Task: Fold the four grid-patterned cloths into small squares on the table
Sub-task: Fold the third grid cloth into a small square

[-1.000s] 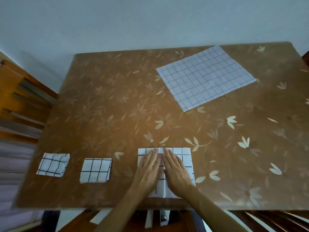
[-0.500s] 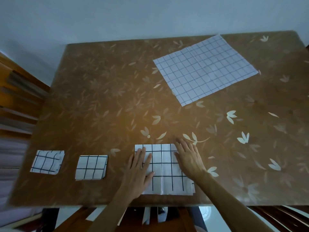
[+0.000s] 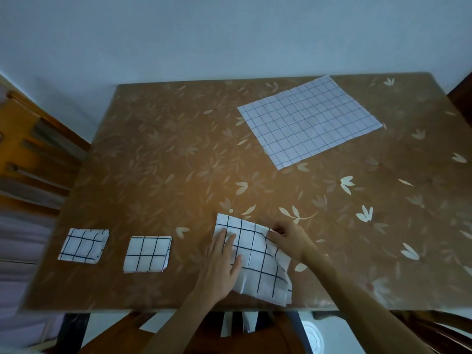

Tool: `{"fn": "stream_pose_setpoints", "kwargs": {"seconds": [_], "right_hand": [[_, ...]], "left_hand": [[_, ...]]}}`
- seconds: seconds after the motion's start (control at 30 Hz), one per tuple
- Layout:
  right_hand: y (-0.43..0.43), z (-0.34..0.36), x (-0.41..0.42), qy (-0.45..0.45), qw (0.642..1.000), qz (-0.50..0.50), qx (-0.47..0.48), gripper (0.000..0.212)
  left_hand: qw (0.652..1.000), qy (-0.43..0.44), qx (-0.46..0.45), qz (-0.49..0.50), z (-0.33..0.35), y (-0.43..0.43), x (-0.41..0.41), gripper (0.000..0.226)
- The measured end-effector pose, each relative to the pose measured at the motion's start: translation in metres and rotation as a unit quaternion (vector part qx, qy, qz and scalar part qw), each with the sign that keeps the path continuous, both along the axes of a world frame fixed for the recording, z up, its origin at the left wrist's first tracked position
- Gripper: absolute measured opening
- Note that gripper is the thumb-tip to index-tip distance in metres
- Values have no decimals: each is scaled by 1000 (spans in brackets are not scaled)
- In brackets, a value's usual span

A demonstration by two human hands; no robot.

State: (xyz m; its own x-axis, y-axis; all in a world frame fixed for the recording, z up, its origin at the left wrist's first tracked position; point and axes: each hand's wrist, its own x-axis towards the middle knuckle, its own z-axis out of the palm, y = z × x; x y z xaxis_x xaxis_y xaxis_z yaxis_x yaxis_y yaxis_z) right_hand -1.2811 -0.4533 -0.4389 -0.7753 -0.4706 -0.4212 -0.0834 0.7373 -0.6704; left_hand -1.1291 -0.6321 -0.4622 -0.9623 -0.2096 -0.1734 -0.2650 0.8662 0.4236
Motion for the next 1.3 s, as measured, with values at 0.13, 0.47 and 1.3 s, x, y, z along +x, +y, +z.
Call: {"fn": "stream_pose_setpoints", "kwargs": {"seconds": [0.13, 0.47, 1.3], "right_hand": [[9, 16, 7, -64, 982, -140, -112, 18], [39, 13, 53, -197, 963, -178, -43, 20], [27, 27, 76, -142, 971, -154, -117, 69]], "left_hand": [[997, 16, 71, 38, 9, 4, 2, 58], [936, -52, 237, 254, 1, 2, 10, 37], [893, -62, 331, 299, 4, -20, 38, 21]]}}
